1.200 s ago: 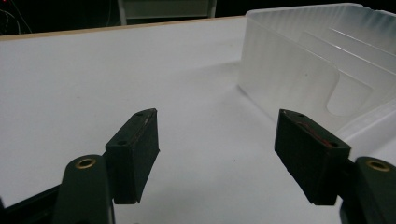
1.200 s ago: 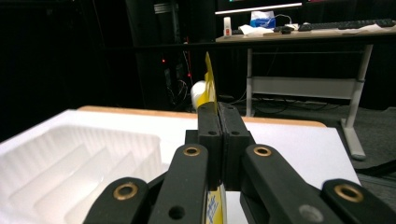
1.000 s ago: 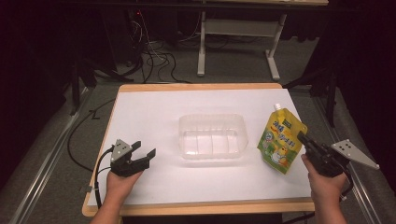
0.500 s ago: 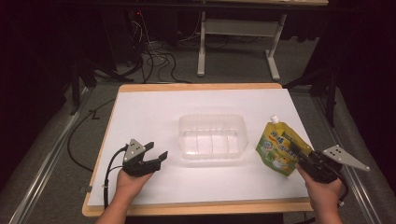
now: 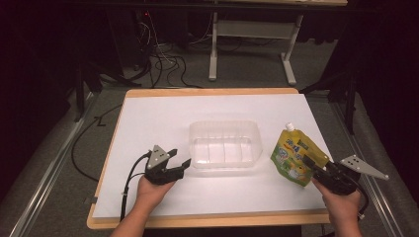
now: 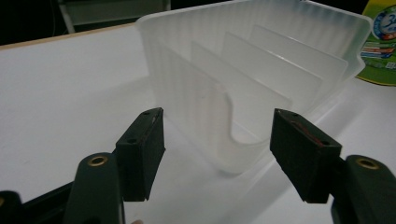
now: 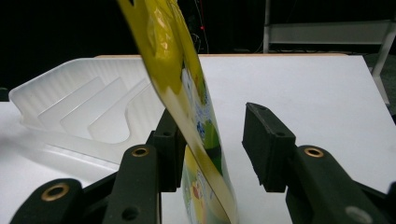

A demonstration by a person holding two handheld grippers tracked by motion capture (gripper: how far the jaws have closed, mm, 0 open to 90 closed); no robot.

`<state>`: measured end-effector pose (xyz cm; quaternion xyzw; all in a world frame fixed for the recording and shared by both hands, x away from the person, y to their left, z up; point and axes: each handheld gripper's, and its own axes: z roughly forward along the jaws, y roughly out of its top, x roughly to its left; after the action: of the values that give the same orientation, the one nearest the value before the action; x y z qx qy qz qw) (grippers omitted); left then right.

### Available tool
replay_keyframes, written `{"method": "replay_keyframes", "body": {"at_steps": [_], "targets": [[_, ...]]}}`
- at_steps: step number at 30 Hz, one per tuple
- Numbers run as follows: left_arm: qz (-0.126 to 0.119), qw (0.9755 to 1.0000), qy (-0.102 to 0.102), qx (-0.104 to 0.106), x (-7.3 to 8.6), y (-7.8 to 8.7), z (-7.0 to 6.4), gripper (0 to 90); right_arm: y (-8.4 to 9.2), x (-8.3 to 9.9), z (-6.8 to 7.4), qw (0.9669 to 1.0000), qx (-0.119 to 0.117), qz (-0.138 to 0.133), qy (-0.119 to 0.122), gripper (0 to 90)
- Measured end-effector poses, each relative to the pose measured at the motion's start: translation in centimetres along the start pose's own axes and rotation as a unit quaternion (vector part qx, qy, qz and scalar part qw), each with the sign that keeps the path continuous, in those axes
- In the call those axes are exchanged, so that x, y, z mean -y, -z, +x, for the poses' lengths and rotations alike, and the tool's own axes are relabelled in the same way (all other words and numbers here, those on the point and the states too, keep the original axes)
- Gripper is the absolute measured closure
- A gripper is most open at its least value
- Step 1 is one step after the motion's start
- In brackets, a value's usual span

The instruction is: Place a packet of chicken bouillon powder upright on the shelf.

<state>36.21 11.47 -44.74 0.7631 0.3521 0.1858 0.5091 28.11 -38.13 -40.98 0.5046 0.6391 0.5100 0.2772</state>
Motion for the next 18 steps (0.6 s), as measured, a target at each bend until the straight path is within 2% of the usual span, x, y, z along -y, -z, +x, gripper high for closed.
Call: {"method": "replay_keyframes", "body": {"at_steps": [3, 7, 10, 13, 16, 18], "targets": [[0.011, 0.9998, -0.014, -0.007, -0.3, -1.3, -1.0, 39.4, 0.3, 0.0, -0.1, 1.0, 0.001, -0.003, -0.002, 61.9], [0.013, 0.9996, -0.011, -0.022, -0.4, -2.5, -1.7, 47.1, 0.8, -0.1, -0.1, 0.9999, 0.0, -0.013, -0.003, 66.1], [0.011, 0.9992, 0.0, -0.038, -0.5, -2.8, -1.7, 52.6, 0.9, -0.3, 0.1, 0.9998, -0.001, -0.018, -0.004, 69.6], [0.006, 0.9987, 0.011, -0.048, -0.5, -2.7, -1.5, 63.6, 0.9, -0.4, 0.3, 0.9998, -0.002, -0.018, 0.001, 73.9], [0.006, 0.9982, 0.007, -0.059, -0.5, -2.7, -1.6, 72.3, 0.8, -0.3, 0.5, 0.9999, -0.002, -0.016, 0.005, 77.4], [0.006, 0.9982, 0.003, -0.06, -0.4, -2.8, -1.8, 74.1, 0.8, -0.4, 0.7, 0.9998, -0.006, -0.016, 0.007, 78.3]]}}
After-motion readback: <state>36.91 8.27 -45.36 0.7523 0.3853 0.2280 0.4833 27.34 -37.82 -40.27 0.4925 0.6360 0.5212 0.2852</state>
